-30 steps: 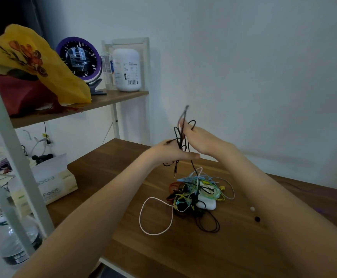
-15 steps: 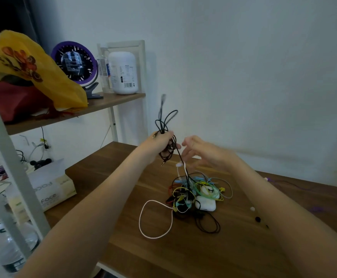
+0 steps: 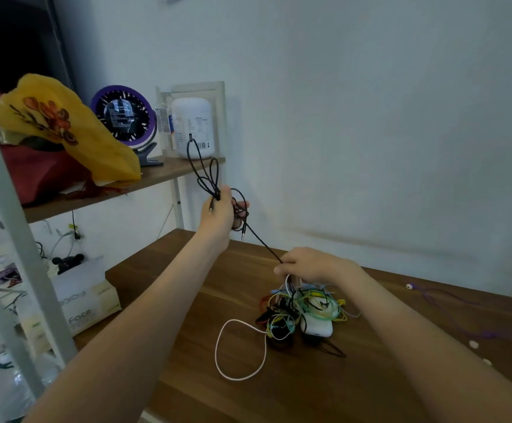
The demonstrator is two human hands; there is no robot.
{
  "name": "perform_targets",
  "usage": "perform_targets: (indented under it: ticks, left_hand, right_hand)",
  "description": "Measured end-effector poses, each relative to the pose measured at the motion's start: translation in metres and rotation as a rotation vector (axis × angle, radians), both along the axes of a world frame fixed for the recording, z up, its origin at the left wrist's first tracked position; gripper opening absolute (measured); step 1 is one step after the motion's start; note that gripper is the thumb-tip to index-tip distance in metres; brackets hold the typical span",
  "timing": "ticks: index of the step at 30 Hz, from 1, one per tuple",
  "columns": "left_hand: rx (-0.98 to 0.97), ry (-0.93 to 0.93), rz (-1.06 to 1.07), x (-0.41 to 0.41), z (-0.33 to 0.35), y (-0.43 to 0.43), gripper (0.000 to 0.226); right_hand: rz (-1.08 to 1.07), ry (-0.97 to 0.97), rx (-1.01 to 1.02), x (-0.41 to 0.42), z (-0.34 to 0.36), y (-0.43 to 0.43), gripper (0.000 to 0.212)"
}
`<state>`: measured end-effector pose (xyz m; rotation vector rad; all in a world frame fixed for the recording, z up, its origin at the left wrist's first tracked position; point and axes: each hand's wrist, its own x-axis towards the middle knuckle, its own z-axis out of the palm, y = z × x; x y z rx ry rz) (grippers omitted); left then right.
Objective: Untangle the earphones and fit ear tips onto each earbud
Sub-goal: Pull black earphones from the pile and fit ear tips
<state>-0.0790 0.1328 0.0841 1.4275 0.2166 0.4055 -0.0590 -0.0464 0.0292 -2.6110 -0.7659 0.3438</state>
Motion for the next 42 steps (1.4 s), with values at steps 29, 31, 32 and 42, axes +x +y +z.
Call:
perform_targets:
  ticks: [29, 31, 32, 42]
  left_hand:
    - [0.373, 0.247, -0.245, 0.008, -0.025, -0.015, 0.049]
    - [0.32, 0.26, -0.26, 0.009, -0.019, -0.016, 0.047]
    - [0.281, 0.255, -0.266, 0.008, -0.015, -0.017, 0.044]
    - [-0.117, 0.17, -0.274, 0.007, 0.01, -0.011, 0.04]
  right_hand:
    - [0.029, 0.04, 0.001, 0.017, -0.006, -0.02, 0.012]
    - [0.041, 0.012, -0.067, 0.018, -0.01, -0.02, 0.013]
    - [0.042, -0.019, -0.073, 0.019, -0.011, -0.019, 0.015]
    - [0.036, 0.086, 0.331, 0.003, 0.0, -0.003, 0.014]
